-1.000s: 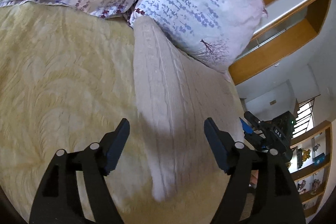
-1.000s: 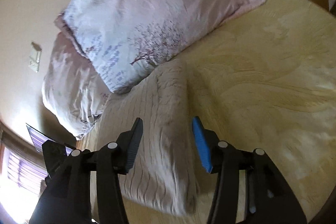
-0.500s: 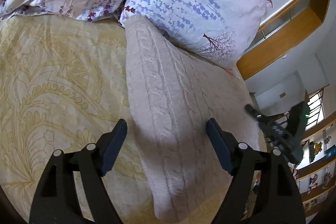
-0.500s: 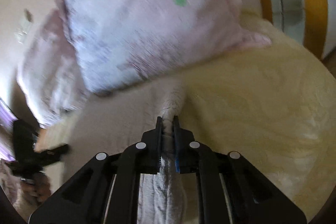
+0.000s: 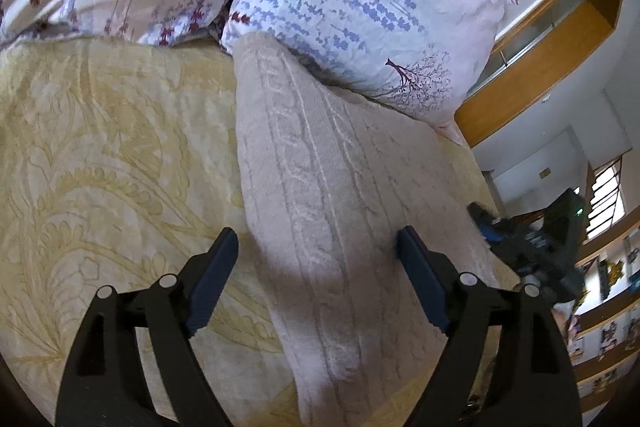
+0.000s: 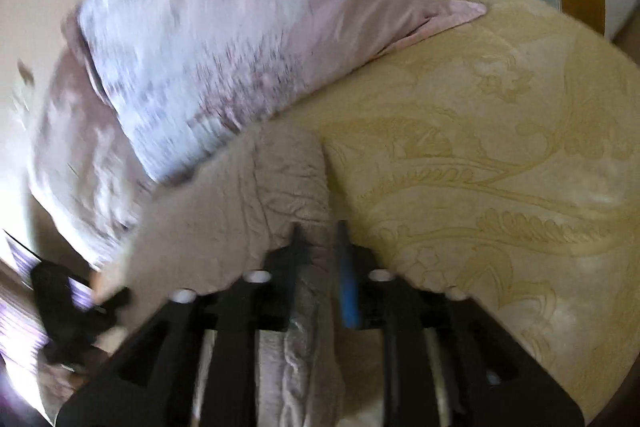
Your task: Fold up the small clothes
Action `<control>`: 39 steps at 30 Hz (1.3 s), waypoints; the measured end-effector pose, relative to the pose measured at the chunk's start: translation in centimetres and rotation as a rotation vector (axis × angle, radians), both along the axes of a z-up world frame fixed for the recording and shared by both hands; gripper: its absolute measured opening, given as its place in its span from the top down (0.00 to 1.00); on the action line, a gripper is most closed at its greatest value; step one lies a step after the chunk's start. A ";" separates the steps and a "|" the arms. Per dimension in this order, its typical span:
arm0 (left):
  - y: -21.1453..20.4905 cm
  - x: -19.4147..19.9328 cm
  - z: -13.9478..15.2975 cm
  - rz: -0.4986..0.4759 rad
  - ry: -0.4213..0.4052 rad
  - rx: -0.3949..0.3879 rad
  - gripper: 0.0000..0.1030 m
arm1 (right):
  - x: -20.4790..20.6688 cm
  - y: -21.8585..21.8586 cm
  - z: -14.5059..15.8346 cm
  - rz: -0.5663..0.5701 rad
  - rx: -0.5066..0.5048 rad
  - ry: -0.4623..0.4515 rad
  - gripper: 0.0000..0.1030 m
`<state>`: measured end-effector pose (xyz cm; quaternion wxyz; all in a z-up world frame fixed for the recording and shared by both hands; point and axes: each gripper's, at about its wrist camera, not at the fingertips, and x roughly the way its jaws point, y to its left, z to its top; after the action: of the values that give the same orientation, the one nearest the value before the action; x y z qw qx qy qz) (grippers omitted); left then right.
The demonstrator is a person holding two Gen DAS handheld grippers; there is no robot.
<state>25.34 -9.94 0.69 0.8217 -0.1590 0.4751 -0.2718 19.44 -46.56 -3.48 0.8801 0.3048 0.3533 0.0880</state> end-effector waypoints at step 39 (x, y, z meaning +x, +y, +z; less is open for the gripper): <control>-2.7 3.3 -1.1 -0.069 0.061 -0.041 0.10 | 3.6 2.8 -1.4 0.273 0.169 0.108 0.40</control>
<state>28.62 -12.64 -0.42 0.7936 -0.1674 0.4995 -0.3044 23.00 -43.76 -4.92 0.8109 0.3311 0.4296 0.2197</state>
